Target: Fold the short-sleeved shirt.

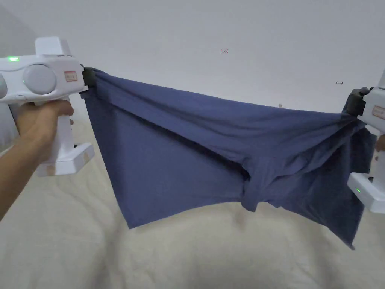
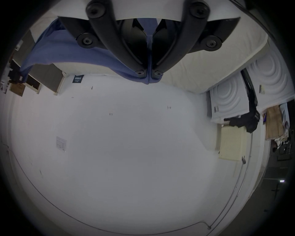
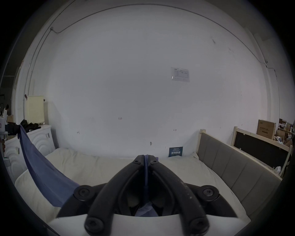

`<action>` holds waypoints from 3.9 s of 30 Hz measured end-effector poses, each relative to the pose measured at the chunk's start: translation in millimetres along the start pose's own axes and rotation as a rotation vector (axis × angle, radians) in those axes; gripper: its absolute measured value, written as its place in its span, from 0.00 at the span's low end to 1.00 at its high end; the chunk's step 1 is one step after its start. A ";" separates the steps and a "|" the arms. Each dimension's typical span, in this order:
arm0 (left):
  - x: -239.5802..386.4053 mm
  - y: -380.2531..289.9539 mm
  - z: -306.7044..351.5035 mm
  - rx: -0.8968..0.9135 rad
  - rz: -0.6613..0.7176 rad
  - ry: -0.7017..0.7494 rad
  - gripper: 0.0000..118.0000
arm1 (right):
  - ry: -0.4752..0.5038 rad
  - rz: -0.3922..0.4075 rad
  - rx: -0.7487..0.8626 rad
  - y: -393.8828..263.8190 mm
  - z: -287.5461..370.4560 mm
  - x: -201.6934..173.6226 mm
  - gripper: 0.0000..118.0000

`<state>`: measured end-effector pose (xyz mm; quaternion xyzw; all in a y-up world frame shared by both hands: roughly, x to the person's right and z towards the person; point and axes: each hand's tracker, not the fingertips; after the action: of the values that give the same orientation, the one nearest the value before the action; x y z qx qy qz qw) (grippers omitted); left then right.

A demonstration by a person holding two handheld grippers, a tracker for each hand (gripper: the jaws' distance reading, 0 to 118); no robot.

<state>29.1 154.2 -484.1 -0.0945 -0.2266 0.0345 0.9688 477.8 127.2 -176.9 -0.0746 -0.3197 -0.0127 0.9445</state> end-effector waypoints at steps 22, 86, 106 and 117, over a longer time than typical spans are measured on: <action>-45.2 -188.8 -11.9 -0.308 -0.146 0.094 0.04 | 0.032 -0.097 -0.254 -190.3 -31.5 -11.9 0.04; 66.0 -239.3 151.9 -0.079 -0.152 -0.116 0.00 | -0.078 0.069 0.030 -185.4 203.6 -23.1 0.01; 36.0 -325.5 -178.0 -0.698 -0.156 -0.120 0.99 | -0.080 0.145 -0.131 -232.6 51.8 -22.3 0.02; 31.7 -396.7 -217.6 -0.839 -0.196 -0.037 0.72 | -0.099 0.139 -0.282 -276.6 11.2 -12.5 0.02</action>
<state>163.9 -267.4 -582.9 -0.4578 -0.2463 -0.1510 0.8408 441.3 -144.9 -138.9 -0.2288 -0.3551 0.0119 0.9063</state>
